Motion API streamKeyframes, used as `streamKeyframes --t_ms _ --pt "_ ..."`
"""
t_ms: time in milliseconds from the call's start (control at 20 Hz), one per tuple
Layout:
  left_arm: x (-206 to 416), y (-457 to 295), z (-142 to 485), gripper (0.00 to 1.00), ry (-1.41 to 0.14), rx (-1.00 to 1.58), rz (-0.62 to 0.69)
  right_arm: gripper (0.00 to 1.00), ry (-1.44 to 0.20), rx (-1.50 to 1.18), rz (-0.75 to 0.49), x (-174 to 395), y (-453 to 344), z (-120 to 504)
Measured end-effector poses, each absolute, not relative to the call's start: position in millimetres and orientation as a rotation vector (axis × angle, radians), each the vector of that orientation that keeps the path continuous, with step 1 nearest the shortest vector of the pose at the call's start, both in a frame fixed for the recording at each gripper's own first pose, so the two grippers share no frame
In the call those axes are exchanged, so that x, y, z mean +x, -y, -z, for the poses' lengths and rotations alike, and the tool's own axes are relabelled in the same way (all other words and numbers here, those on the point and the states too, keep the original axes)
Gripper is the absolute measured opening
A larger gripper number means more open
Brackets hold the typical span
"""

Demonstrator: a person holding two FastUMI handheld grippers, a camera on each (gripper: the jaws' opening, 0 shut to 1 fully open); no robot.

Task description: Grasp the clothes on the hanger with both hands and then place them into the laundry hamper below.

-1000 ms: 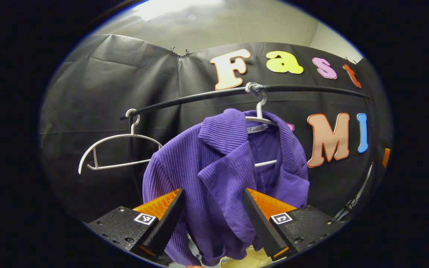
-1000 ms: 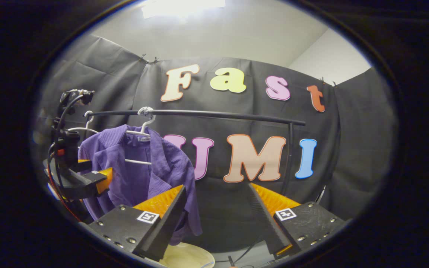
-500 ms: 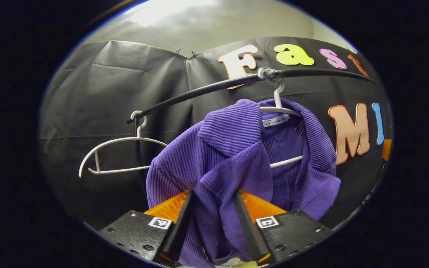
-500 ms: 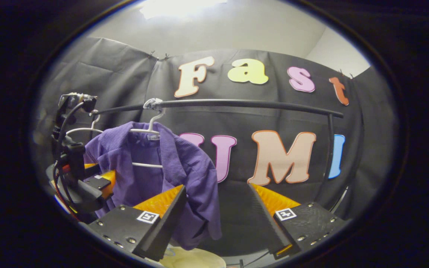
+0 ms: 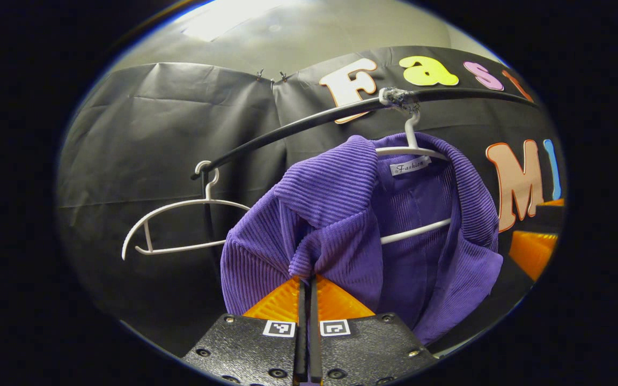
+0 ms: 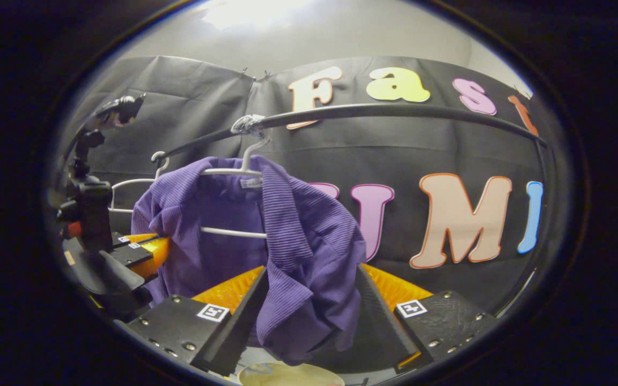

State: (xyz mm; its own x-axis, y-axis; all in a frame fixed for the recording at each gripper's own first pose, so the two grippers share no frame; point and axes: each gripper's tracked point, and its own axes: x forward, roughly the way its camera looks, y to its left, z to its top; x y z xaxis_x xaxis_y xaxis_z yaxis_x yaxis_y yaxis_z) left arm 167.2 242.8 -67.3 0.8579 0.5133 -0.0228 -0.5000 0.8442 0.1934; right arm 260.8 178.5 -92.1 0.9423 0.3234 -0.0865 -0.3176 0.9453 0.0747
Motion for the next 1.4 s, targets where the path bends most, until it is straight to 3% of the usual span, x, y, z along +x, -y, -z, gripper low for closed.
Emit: streamKeyframes --t_ms 50,200,350,450,550,750,800,850,950,1050,1100,1200,1300,1400 --pt "165.1 -241.7 67.9 0.05 -0.084 0.178 -0.540 0.94 -0.104 0.060 -0.348 261.9 -183.8 95.3" --pt "164.2 -239.8 68.6 0.00 -0.103 0.182 -0.558 0.98 -0.118 0.069 -0.389 274.2 -196.0 106.3" --pt "161.1 -236.7 69.0 0.00 -0.125 0.203 -0.565 0.94 -0.132 0.092 -0.410 283.6 -202.9 112.7" --pt "158.7 -234.6 68.9 0.00 -0.133 0.202 -0.571 0.98 -0.134 0.104 -0.410 291.6 -205.9 114.6" --pt "155.2 -231.4 66.6 0.00 -0.140 0.199 -0.569 0.93 -0.129 0.113 -0.398 298.2 -206.2 115.2" --pt "146.0 -225.8 59.9 0.00 -0.153 0.161 -0.553 0.93 -0.135 0.102 -0.393 310.1 -212.8 124.3" --pt "141.9 -225.1 57.6 0.02 -0.156 0.152 -0.551 1.00 -0.138 0.097 -0.396 310.7 -214.8 126.9" --pt "138.1 -223.4 53.6 0.02 -0.154 0.144 -0.548 0.93 -0.137 0.096 -0.409 311.9 -218.4 128.4" --pt "132.7 -218.1 47.8 0.00 -0.155 0.130 -0.521 0.93 -0.145 0.081 -0.418 315.2 -222.8 132.4" --pt "126.3 -215.1 40.1 0.00 -0.154 0.116 -0.497 0.83 -0.159 0.066 -0.417 317.0 -222.5 136.3" --pt "123.8 -214.1 35.3 0.00 -0.151 0.103 -0.488 0.71 -0.163 0.064 -0.414 318.7 -224.3 137.8" --pt "117.6 -215.4 27.4 0.00 -0.145 0.079 -0.486 0.65 -0.192 0.061 -0.400 321.4 -222.0 142.5" --pt "111.8 -214.0 17.3 0.00 -0.135 0.052 -0.471 0.29 -0.200 0.081 -0.384 321.4 -220.0 144.2" --pt "107.4 -213.0 3.1 0.00 -0.116 0.041 -0.449 0.25 -0.214 0.069 -0.380 322.5 -220.4 147.1"
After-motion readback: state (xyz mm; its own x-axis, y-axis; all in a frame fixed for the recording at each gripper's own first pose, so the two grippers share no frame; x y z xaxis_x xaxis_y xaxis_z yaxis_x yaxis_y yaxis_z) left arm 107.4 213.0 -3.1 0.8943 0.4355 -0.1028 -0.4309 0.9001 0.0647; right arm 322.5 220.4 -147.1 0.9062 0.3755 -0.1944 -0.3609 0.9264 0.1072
